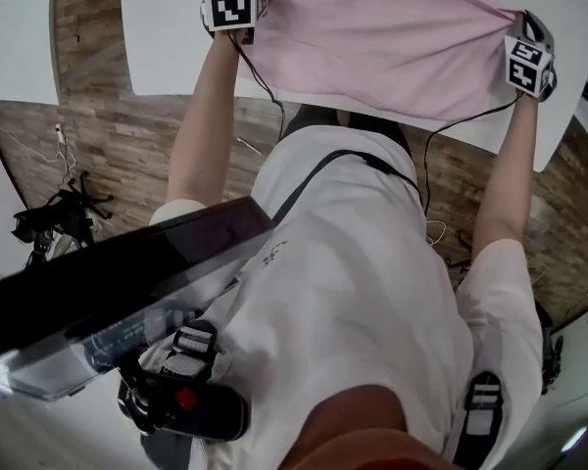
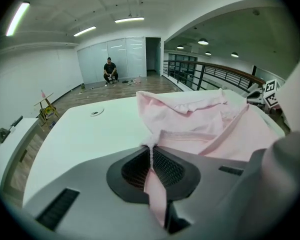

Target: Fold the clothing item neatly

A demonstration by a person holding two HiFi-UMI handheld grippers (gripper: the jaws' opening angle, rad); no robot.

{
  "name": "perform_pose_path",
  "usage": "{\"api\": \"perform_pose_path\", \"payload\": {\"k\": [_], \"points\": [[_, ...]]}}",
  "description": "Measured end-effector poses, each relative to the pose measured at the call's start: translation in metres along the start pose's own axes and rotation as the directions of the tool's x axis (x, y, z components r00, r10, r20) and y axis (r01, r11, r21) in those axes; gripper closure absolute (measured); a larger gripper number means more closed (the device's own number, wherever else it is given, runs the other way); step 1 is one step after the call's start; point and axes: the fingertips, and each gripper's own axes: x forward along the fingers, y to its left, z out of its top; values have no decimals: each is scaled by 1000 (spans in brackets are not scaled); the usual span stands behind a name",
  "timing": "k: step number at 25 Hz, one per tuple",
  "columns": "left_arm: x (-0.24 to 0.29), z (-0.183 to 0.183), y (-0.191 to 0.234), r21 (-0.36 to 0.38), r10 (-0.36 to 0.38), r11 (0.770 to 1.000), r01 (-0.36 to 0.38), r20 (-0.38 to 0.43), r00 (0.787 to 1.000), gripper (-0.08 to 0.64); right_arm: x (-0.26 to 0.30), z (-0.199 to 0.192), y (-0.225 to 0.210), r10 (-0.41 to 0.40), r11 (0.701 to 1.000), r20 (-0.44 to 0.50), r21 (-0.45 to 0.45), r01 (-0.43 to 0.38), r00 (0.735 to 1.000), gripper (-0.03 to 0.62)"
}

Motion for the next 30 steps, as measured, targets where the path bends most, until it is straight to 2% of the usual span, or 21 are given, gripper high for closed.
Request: {"api": "perform_pose_path", "payload": {"k": [4,6,8,12,15,17,19,22,27,30], "points": [[12,-5,0,-37,-7,999,6,-33,999,543,20,-17,3,39,996,-27,77,-36,999,583],[7,-3,3,-52,3,999,-3,-9,1000,540,16,-15,4,32,992,-6,122,-31,999,550],[-5,-1,11,-81,8,997,-5,37,999,500,0,-10,-2,-4,985,30,170,-1,1000,500],[-18,8,18,-161,-55,984,70,100,993,468,-19,-4,-7,-44,980,60,195,31,997,489],[-10,13,5,-120,-130,983,139,78,988,383,-31,7,-2,-47,982,106,186,27,993,491],[-6,11,-3,-80,-161,983,165,52,986,325,-47,27,13,-14,982,177,190,-21,984,491],[-3,14,-8,-74,-179,980,182,49,983,318,-53,45,36,49,981,227,173,-89,973,491],[-1,19,-16,-62,-217,973,221,61,974,318,-50,51,64,107,978,231,152,-144,967,491],[-11,11,-16,-13,-268,963,269,52,962,226,-60,56,92,148,968,239,163,-190,960,491],[-17,9,-15,-3,-273,962,273,51,961,225,-64,56,96,156,964,247,172,-202,956,492]]}}
